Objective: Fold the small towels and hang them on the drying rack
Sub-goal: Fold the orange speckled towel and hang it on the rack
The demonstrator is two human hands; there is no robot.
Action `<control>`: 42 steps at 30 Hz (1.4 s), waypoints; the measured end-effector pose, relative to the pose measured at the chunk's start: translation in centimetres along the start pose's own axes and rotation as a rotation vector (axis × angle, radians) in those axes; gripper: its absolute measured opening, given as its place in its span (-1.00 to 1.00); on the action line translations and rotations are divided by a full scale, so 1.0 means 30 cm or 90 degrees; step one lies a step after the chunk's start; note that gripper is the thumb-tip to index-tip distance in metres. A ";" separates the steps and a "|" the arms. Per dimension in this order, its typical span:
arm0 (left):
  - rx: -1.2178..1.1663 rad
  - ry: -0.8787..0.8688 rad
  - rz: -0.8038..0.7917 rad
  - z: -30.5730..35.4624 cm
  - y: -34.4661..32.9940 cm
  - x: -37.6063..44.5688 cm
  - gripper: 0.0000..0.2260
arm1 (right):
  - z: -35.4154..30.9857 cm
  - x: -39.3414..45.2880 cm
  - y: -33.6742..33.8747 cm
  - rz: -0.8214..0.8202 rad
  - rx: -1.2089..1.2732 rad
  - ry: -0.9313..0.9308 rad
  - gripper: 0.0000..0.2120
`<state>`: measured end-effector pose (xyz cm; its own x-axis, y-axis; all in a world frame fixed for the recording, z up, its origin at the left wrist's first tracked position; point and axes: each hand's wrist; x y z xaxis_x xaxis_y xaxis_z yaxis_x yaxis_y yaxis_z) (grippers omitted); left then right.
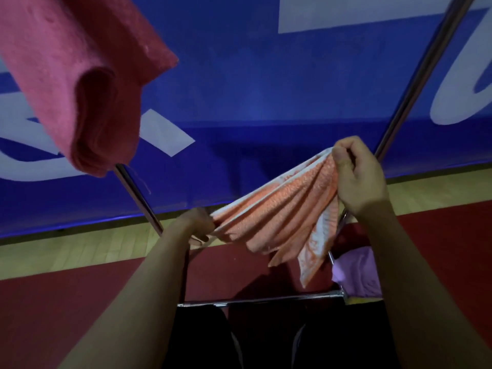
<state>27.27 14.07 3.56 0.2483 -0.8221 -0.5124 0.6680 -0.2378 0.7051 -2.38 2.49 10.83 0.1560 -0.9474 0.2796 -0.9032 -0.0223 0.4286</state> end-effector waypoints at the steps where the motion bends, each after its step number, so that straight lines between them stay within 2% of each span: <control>1: -0.077 0.018 0.010 -0.014 0.022 -0.010 -0.84 | 0.013 0.005 0.010 0.007 -0.016 -0.003 -0.87; 3: -0.207 0.005 0.028 -0.044 0.070 -0.040 -0.84 | 0.033 0.018 0.025 0.025 -0.039 -0.009 -0.87; 5: -0.352 -0.062 0.037 -0.056 0.111 -0.084 -0.84 | 0.054 0.032 0.042 0.042 -0.049 -0.013 -0.86; 8: -0.621 -0.123 0.046 -0.059 0.159 -0.112 -0.73 | 0.072 0.040 0.055 0.048 -0.070 -0.025 -0.86; 10: -0.725 -0.127 0.034 -0.038 0.172 -0.111 -0.68 | 0.070 0.035 0.057 0.055 -0.071 -0.031 -0.85; 12: -0.766 -0.136 0.046 -0.001 0.174 -0.108 -0.68 | 0.062 0.028 0.057 0.068 -0.065 -0.043 -0.85; 16: -0.800 -0.134 0.140 0.061 0.182 -0.118 -0.69 | 0.055 0.020 0.056 0.092 -0.081 -0.069 -0.80; 19: -0.629 -0.134 0.326 0.067 0.184 -0.110 -0.72 | 0.053 0.023 0.058 0.115 -0.068 -0.067 -0.79; 21: -0.628 -0.147 0.405 0.076 0.186 -0.110 -0.67 | 0.046 0.021 0.053 0.137 -0.038 -0.068 -0.81; 24: -0.750 -0.150 0.390 0.086 0.193 -0.123 -0.69 | 0.016 0.016 0.045 0.149 0.000 -0.059 -0.82; 26: -0.886 -0.141 0.373 0.088 0.199 -0.127 -0.67 | -0.005 0.015 0.047 0.066 0.065 -0.061 -0.82; 28: -1.027 -0.118 0.376 0.081 0.204 -0.126 -0.70 | -0.035 0.001 0.049 -0.109 0.190 -0.094 -0.79; 31: -1.128 -0.076 0.386 0.075 0.204 -0.122 -0.74 | -0.068 -0.049 0.047 -0.354 0.363 -0.129 -0.79; 34: -1.121 -0.066 0.389 0.089 0.195 -0.132 -0.82 | -0.087 -0.093 0.048 -0.494 0.423 -0.131 -0.80; 37: -0.943 -0.078 0.396 0.109 0.191 -0.144 -0.84 | -0.095 -0.106 0.045 -0.554 0.451 -0.160 -0.78; 40: -0.707 -0.089 0.438 0.109 0.195 -0.148 -0.59 | -0.109 -0.098 0.040 -0.460 0.529 -0.211 -0.75; 42: -0.679 -0.085 0.408 0.096 0.196 -0.148 -0.46 | -0.106 -0.068 0.051 -0.328 0.531 -0.269 -0.73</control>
<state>28.07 14.83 11.40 0.7070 -0.6959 -0.1262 0.7038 0.7097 0.0295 -2.81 5.40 13.64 0.5905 -0.7916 -0.1571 -0.7810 -0.5115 -0.3584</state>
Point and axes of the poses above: each hand's wrist, its own x-axis towards the middle knuckle, its own y-axis out of the back of the hand, z = x × y, and after that the axes turned 12 degrees about -y, right-handed
